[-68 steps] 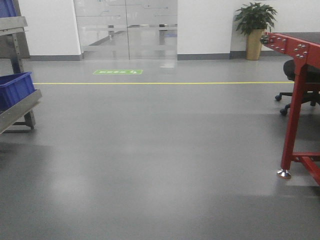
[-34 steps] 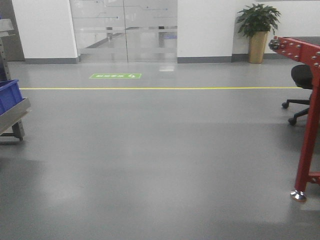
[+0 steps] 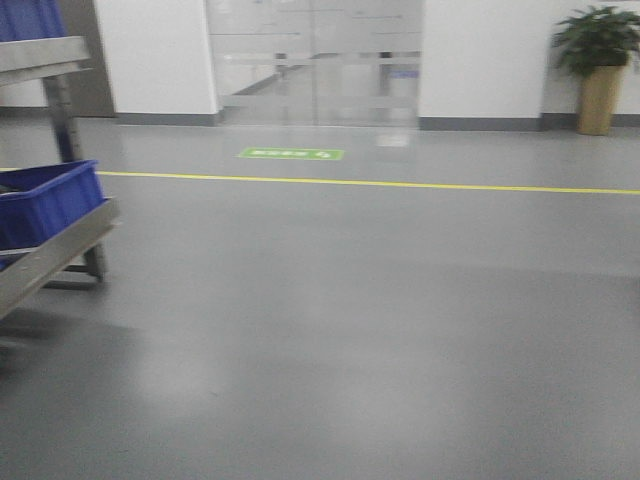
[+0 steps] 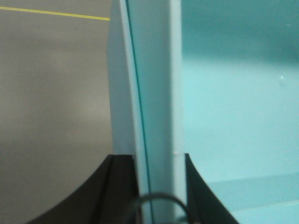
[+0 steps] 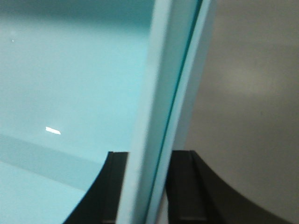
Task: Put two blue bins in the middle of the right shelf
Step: 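Drive across the floor past the red table holding the teal bin, then turn and approach the rack of blue bins carrying the teal bin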
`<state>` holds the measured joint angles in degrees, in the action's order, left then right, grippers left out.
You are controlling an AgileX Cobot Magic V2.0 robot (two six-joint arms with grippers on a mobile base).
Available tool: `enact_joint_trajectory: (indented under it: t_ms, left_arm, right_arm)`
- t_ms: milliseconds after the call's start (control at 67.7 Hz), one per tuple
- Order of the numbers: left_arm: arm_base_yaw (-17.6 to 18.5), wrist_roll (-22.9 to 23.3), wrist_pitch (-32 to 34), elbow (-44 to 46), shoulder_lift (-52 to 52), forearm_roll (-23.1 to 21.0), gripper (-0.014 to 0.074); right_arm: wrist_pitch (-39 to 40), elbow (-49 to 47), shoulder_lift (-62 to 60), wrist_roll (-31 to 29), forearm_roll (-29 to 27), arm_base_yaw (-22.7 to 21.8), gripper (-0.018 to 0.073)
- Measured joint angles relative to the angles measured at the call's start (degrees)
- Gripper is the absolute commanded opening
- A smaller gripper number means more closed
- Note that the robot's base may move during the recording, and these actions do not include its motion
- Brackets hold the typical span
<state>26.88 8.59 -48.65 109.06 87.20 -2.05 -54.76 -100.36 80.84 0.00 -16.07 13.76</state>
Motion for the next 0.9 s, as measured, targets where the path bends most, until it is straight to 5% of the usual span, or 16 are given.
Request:
enact_joint_trajectory:
  t_ms: [902]
  left_arm:
    - [0.0, 0.0, 0.62, 0.0, 0.0, 0.0, -0.0111]
  right_arm:
    - [1.08, 0.0, 0.0, 0.0, 0.0, 0.0, -0.0154]
